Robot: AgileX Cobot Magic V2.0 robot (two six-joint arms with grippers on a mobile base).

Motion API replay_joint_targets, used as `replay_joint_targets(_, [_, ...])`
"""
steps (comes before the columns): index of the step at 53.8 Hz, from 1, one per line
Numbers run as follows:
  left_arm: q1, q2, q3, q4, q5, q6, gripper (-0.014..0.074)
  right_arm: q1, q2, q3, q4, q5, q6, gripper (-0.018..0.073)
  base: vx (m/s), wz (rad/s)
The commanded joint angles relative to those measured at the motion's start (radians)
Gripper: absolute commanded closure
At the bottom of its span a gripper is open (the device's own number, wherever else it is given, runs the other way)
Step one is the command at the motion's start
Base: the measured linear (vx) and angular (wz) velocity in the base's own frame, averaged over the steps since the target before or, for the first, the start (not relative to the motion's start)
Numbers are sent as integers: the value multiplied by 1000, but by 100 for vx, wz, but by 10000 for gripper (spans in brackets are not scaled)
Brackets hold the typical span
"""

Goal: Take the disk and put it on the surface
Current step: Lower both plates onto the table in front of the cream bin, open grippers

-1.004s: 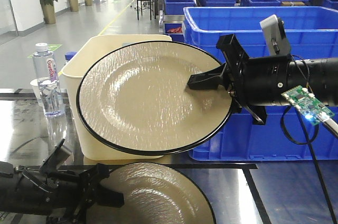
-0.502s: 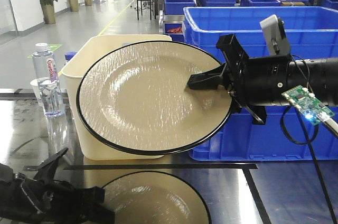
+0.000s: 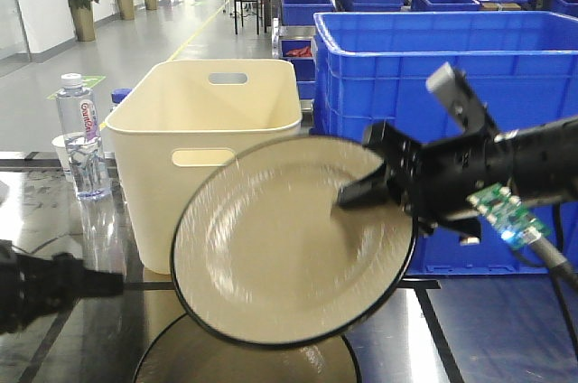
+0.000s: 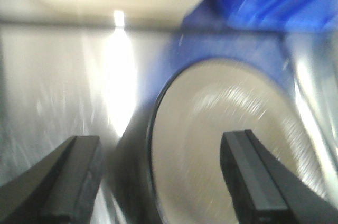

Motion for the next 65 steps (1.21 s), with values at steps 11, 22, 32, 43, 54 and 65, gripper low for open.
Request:
replay_joint_targets(11, [2,-136,-28,-45,-194,5,20,3,77,30,115,17,-7,567,0,0])
replay_joint_targets(22, [2,-139,-28,-46,-201,5,20,91,148,31,100,-10,-79,559,0,0])
replay_joint_targets(32, [2,-139,-28,-45,-201,5,20,165,162,31,-34,-110,-135,510,0,0])
replay_joint_targets(43, [2,-139,-28,-45,-199,5,20,177,162,31,-249,-90,-161,372,0,0])
replay_joint_targets(54, [2,-136,-28,-45,-198,5,20,177,156,20,-351,-26,-190,172,0,0])
replay_joint_targets(65, [2,-136,-25,-45,-193,5,20,177,116,-42,-497,37,-201,62,0,0])
